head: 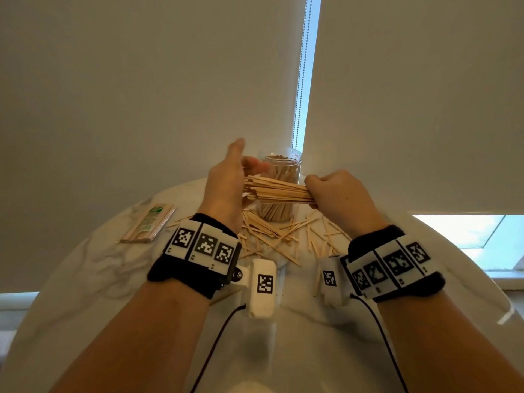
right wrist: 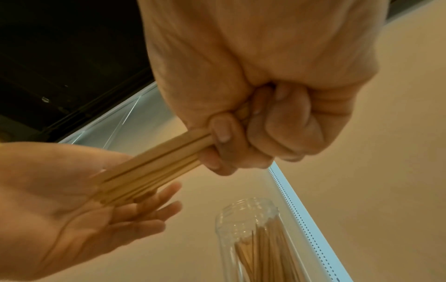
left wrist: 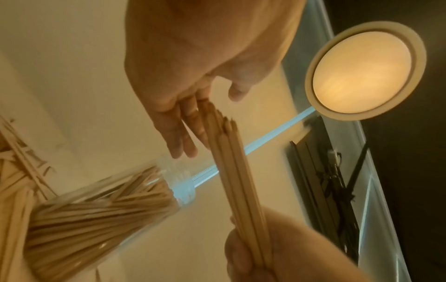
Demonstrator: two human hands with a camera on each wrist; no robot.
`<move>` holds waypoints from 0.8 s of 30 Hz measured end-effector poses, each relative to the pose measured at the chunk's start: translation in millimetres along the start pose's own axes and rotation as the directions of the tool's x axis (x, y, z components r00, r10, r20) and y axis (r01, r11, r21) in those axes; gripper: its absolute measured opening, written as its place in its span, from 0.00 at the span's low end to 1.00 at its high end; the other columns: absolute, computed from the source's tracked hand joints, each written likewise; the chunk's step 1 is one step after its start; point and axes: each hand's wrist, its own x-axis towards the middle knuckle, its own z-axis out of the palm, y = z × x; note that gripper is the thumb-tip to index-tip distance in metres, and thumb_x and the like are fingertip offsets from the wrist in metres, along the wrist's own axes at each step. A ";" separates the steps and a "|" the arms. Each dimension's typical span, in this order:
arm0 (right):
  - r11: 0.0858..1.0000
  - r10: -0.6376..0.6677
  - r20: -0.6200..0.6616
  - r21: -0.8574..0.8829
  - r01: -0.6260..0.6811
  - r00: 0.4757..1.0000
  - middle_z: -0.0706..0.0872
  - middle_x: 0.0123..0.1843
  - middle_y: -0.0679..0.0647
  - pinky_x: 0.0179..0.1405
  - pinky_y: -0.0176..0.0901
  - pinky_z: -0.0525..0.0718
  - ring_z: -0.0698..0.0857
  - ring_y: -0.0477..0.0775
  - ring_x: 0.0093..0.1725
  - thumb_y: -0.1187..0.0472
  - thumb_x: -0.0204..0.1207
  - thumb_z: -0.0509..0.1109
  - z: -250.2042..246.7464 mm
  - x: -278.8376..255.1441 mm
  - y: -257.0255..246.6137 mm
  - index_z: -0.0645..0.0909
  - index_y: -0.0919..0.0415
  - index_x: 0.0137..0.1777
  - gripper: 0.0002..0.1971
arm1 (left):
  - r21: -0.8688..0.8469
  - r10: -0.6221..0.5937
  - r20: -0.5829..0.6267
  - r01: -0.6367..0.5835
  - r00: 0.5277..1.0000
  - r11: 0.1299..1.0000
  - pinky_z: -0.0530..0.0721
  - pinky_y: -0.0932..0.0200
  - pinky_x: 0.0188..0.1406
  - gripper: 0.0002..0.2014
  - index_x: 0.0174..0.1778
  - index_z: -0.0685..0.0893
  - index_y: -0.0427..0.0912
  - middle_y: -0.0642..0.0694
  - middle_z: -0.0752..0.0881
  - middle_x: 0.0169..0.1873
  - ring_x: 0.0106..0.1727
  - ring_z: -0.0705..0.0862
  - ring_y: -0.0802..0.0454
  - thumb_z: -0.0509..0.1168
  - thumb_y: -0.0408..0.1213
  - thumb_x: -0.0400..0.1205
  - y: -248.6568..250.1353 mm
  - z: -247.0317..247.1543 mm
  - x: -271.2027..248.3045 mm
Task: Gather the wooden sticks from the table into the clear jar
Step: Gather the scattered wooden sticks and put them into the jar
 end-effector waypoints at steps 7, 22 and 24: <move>0.997 -0.026 -0.062 -0.069 0.021 0.998 0.82 0.28 0.54 0.27 0.41 0.70 0.76 0.51 0.26 0.49 0.82 0.57 10.5 -3.8 -12.4 0.88 0.63 0.36 0.24 | 0.050 0.071 0.018 -0.072 0.997 0.996 0.91 0.47 0.46 0.15 0.46 0.83 0.39 0.39 0.93 0.44 0.47 0.93 0.42 0.56 0.45 0.89 -17.0 17.0 -2.0; 0.994 -0.043 -0.088 -0.103 0.034 0.995 0.72 0.22 0.54 0.24 0.41 0.64 0.68 0.51 0.22 0.51 0.79 0.61 -8.6 -0.2 -8.5 0.82 0.67 0.30 0.23 | 0.194 0.296 -0.014 -0.288 0.955 0.938 0.90 0.42 0.53 0.18 0.51 0.86 0.46 0.48 0.91 0.47 0.49 0.91 0.47 0.59 0.56 0.86 -25.4 20.0 6.1; 0.990 -0.049 -0.072 -0.138 0.038 0.996 0.81 0.28 0.59 0.24 0.41 0.66 0.72 0.51 0.24 0.52 0.81 0.60 -8.3 2.1 -5.1 0.84 0.68 0.33 0.23 | 0.259 0.377 0.016 -0.368 0.926 0.893 0.91 0.41 0.46 0.22 0.47 0.86 0.45 0.46 0.91 0.41 0.43 0.91 0.46 0.58 0.60 0.85 -24.8 20.5 1.2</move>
